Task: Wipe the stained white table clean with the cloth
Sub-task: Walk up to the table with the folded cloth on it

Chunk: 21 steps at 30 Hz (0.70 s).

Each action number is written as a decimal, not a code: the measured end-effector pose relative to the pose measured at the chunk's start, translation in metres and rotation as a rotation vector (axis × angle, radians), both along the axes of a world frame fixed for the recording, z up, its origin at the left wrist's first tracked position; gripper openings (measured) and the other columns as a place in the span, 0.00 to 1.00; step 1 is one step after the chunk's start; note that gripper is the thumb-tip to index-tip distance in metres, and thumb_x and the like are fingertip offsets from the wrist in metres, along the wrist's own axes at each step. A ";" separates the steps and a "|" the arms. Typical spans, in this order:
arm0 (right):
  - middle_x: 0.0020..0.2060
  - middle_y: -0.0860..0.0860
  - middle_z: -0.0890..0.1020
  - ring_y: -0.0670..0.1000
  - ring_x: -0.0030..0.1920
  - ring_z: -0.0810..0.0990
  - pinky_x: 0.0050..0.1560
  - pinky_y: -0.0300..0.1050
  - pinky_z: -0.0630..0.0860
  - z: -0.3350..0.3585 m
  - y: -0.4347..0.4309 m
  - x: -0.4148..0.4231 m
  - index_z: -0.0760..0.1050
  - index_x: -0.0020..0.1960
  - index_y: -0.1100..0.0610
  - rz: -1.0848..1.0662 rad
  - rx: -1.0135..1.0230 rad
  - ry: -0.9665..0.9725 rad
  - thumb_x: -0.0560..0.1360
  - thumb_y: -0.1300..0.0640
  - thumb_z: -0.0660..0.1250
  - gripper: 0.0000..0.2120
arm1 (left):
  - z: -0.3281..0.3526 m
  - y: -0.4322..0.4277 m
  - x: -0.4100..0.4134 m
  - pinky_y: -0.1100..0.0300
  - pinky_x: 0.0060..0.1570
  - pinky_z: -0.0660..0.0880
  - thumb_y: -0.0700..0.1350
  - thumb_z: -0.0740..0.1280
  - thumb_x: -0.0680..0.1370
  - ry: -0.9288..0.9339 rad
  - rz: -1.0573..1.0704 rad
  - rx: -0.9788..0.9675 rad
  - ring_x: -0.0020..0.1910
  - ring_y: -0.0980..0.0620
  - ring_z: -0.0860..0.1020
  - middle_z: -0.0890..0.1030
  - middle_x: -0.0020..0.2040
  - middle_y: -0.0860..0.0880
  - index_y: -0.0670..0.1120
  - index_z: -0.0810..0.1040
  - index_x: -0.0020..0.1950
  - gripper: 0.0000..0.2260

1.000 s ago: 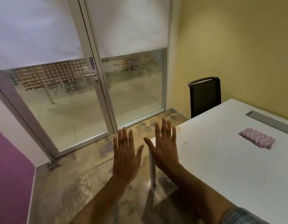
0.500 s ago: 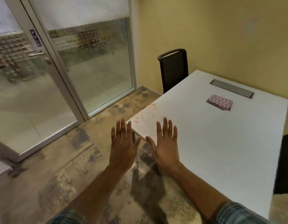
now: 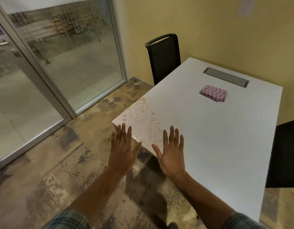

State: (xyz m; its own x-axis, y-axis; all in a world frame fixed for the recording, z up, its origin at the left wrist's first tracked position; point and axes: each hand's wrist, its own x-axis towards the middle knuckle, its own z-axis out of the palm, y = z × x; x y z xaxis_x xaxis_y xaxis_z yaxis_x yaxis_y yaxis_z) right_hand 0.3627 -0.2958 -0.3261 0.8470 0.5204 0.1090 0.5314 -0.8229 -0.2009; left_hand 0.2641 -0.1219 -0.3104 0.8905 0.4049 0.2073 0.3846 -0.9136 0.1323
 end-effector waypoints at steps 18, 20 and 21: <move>0.83 0.52 0.36 0.57 0.83 0.35 0.80 0.59 0.31 -0.045 0.036 0.038 0.40 0.84 0.50 -0.153 0.000 0.109 0.80 0.28 0.38 0.39 | -0.040 0.050 0.070 0.40 0.80 0.50 0.64 0.50 0.82 0.066 -0.184 -0.077 0.83 0.41 0.46 0.50 0.83 0.39 0.41 0.55 0.82 0.36; 0.82 0.51 0.31 0.56 0.82 0.31 0.80 0.59 0.32 -0.047 0.049 0.037 0.38 0.84 0.49 -0.206 0.006 0.140 0.79 0.27 0.36 0.40 | -0.046 0.061 0.078 0.42 0.81 0.45 0.66 0.45 0.82 0.130 -0.225 -0.110 0.83 0.44 0.41 0.44 0.83 0.42 0.44 0.49 0.83 0.36; 0.81 0.50 0.30 0.55 0.81 0.30 0.80 0.59 0.32 -0.048 0.056 0.036 0.37 0.83 0.49 -0.230 0.011 0.146 0.79 0.27 0.35 0.40 | -0.049 0.064 0.081 0.43 0.81 0.44 0.67 0.43 0.82 0.159 -0.244 -0.116 0.82 0.45 0.38 0.41 0.83 0.44 0.45 0.46 0.83 0.36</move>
State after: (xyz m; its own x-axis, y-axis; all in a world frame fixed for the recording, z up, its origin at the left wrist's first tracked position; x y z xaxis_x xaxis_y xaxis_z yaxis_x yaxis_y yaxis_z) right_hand 0.3987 -0.2402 -0.3743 0.9499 0.3120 -0.0184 0.2956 -0.9159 -0.2717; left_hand 0.3453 -0.0578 -0.3594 0.9820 0.1877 0.0224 0.1797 -0.9638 0.1972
